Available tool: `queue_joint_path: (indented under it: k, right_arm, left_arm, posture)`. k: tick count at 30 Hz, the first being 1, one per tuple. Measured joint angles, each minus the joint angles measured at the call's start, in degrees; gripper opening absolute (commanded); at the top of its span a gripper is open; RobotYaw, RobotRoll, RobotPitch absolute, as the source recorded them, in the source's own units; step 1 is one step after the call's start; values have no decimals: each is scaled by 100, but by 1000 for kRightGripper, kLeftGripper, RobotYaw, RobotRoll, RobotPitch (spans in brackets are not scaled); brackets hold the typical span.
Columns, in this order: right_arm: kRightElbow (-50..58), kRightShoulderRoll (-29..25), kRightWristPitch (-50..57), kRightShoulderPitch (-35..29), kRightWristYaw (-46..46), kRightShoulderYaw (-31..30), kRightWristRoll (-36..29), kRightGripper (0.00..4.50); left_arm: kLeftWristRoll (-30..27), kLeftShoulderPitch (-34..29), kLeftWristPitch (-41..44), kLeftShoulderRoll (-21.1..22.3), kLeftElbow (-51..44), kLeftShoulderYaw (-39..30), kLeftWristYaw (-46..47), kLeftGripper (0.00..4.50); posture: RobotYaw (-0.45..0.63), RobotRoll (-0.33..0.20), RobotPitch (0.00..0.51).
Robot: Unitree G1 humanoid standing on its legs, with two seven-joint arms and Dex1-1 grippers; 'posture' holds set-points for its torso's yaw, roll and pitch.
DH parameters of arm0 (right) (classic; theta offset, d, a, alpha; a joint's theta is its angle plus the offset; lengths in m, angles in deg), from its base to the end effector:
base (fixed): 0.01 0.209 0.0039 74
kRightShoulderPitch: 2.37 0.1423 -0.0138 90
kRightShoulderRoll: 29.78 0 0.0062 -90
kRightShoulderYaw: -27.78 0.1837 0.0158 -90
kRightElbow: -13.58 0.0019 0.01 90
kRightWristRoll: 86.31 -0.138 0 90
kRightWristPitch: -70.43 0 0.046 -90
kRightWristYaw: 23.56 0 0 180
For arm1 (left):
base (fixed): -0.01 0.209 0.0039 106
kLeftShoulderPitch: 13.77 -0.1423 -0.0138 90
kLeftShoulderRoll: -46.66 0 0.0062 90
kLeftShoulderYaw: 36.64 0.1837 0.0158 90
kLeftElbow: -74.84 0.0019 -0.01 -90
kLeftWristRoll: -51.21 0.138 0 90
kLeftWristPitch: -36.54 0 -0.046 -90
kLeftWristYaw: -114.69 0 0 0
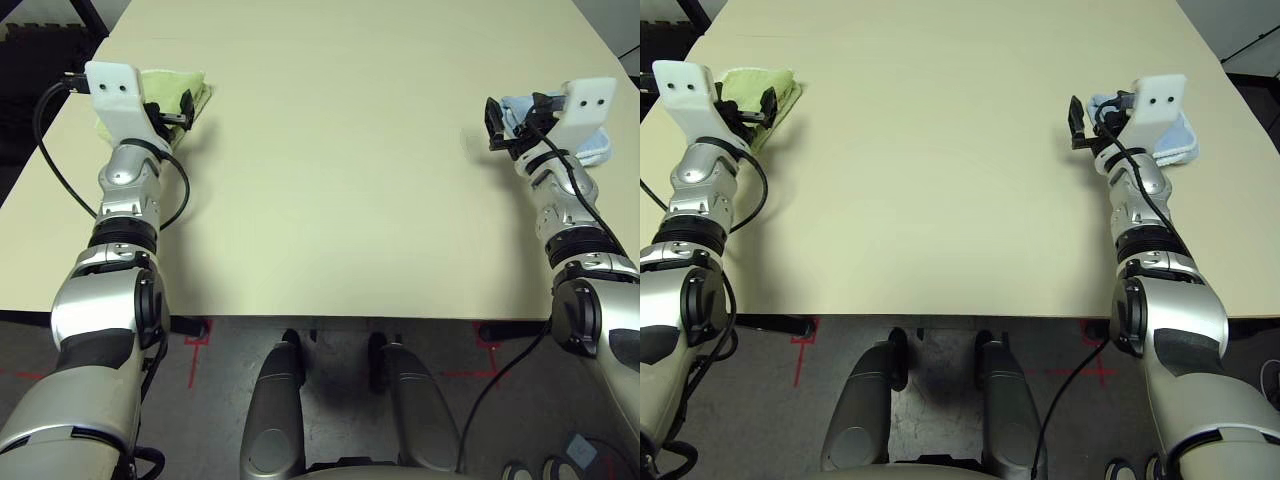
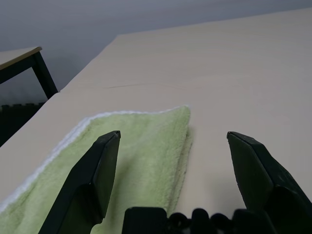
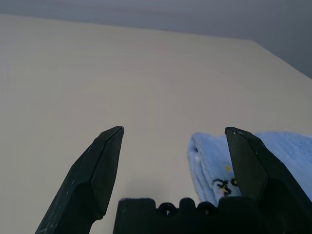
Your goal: Fold the towel and set it aside.
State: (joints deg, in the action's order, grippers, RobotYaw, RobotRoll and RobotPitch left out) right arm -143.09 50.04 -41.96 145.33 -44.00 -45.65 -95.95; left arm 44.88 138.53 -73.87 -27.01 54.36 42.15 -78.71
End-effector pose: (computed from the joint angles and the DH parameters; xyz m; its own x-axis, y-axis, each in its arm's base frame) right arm 0.3457 -0.2619 0.1685 0.9488 0.0425 0.3130 -0.0246 0.9978 -0.0609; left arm 0.3464 0.2798 0.1990 0.9509 0.0647 0.3026 -0.1247 0.9751 0.1834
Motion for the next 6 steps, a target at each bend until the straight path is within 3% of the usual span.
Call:
queue_joint_path:
  k: [6]
  right_arm:
    - [-42, 11, 84, -2, -18, 0, -23, 4500]
  left_arm:
    - [86, 5, -3, -10, 97, 5, -3, 4436]
  posture:
    - [-64, 0, 239]
